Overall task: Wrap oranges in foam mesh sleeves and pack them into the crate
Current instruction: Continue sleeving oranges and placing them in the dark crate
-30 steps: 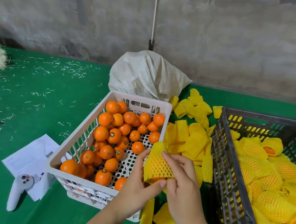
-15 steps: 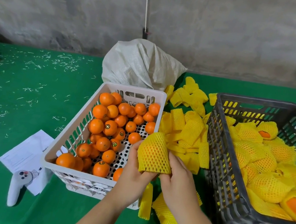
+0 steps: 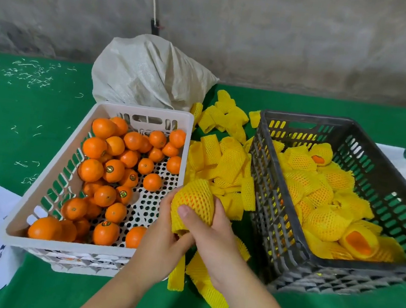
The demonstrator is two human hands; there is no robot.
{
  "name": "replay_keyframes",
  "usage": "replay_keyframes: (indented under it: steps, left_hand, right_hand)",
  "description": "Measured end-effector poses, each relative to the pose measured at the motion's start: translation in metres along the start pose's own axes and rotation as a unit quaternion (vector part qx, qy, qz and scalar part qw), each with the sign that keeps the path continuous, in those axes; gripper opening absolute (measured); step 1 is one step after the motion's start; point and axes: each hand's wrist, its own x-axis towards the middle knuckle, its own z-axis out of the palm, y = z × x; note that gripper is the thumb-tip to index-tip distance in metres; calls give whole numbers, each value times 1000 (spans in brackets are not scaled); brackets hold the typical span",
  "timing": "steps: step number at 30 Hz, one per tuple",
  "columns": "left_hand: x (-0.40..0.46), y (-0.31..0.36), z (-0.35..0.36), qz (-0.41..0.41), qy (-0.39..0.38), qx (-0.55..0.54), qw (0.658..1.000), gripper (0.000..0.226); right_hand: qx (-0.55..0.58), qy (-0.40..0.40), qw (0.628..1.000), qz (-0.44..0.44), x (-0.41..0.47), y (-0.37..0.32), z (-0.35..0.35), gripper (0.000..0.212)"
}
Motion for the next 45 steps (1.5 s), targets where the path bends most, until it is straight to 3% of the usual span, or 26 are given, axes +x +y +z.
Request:
replay_keyframes:
  steps: [4,8,12,15,17,19,23,27,31,34,35,37,39,42,45]
  left_hand:
    - [4,2,-8,-2,-83,-12,996,82]
    - [5,3,-7,1,-112,-20,993,68]
    - [8,-2,-10,-30,-96,-112,989,43]
    - [14,-5,-15,-69,-49,-165,983,35]
    - [19,-9,-17,-90,-23,-187,978,33]
    - [21,-14,-16,-98,-6,-192,976,31]
    - [19,-18,-12,-108,43,-180,977,42]
    - [19,-18,-4,-108,92,-167,976,29]
    - [22,-13,-3,-127,138,-214,959,28]
    - [20,-12,1,-123,168,-202,957,22]
    - [19,-11,4,-118,176,-188,959,21]
    - [19,-8,9,-104,178,-154,966,22]
    - [17,-4,11,-88,156,-113,977,24]
    - [14,-4,9,-79,127,-87,985,23]
    - [12,-5,7,-72,116,-83,987,20]
  right_hand:
    - [-7,70,997,-18,-6,2,-7,58]
    - [-54,179,981,-46,-9,-22,-46,68]
    - [-185,343,915,-107,-8,-44,-118,72]
    - [-321,339,883,-53,-14,-44,-169,64]
    - [-444,336,831,-8,-14,-35,-188,49]
    - [-493,344,798,-39,-10,-25,-194,39]
    - [-560,281,778,-44,-2,-14,-193,40]
    - [-592,239,766,-77,-2,-14,-197,40]
    - [-634,157,735,-179,-6,-6,-172,44]
    - [-674,38,696,-245,3,15,-139,46]
    - [-680,-23,705,-201,10,26,-130,51]
    - [-663,-159,731,-13,25,49,-123,75]
    - [-625,-226,735,138,32,77,-126,105]
    - [-602,-215,747,182,28,115,-126,118]
    - [-676,-229,687,138,21,145,-117,94]
